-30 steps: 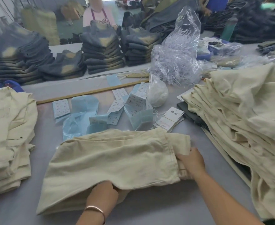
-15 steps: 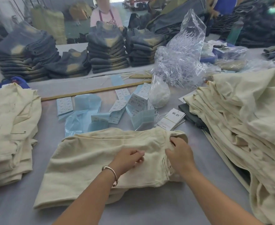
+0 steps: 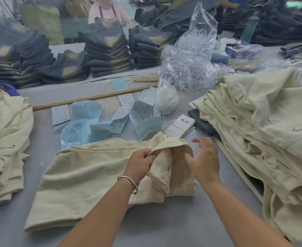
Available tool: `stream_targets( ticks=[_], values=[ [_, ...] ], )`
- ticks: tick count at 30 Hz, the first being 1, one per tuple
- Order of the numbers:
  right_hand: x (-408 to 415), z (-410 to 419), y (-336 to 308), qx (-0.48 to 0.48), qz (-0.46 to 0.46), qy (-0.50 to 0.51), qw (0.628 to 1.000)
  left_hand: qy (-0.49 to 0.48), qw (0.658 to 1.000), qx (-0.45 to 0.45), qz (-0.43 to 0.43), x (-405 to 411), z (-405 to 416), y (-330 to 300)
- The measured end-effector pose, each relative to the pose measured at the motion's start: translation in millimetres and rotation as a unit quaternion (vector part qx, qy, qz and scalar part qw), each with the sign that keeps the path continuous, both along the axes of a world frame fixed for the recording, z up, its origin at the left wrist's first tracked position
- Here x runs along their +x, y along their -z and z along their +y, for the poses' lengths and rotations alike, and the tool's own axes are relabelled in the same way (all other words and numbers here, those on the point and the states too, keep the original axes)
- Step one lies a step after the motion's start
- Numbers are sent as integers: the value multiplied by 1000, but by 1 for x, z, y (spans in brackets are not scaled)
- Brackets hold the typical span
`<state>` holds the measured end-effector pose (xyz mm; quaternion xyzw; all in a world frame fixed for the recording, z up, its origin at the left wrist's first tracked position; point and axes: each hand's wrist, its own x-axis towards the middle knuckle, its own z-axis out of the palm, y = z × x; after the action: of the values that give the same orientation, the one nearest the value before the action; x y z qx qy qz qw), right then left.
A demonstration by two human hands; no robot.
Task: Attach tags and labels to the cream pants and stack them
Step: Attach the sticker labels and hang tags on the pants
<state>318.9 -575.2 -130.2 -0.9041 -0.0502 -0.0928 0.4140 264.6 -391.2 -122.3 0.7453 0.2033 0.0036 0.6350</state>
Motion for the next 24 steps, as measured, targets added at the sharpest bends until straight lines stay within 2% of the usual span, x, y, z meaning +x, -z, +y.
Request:
stream_targets(
  ticks=[1,3,6,8,9,11,13,15,17,18,19,20,22,23,24],
  values=[
    [5,-4,5,-20,49,-23,998,-10,999,-35,6,-1,2,-3],
    [8,-5,10,29,140,-90,986,5,996,-80,32,-5,7,-8],
    [6,3,8,163,94,-147,971,59,982,-154,94,-14,18,-20],
    [8,8,0,240,152,-166,944,47,970,-205,123,-19,27,-29],
    [10,9,-3,261,192,-180,929,31,978,-169,116,-20,33,-32],
    [14,13,-8,261,254,-190,912,16,997,11,69,-17,45,-35],
    [18,17,-7,262,309,-167,899,11,986,167,11,-14,55,-35],
    [20,21,-8,313,382,-134,859,32,972,231,-7,-15,62,-32],
    [23,23,-7,370,429,-108,817,59,953,297,27,-18,61,-29],
    [23,24,-7,380,432,-105,811,48,941,333,40,-19,60,-25],
    [23,24,-6,360,424,-108,824,25,929,367,47,-20,60,-20],
    [23,24,-5,308,406,-116,853,-6,919,392,45,-20,60,-15],
    [20,20,-6,154,379,-149,900,-50,907,414,55,-21,61,-6],
    [16,15,-6,74,392,-166,902,-56,905,415,73,-22,60,-3],
    [11,9,-7,5,429,-188,883,-60,905,412,90,-22,59,1]
  ],
)
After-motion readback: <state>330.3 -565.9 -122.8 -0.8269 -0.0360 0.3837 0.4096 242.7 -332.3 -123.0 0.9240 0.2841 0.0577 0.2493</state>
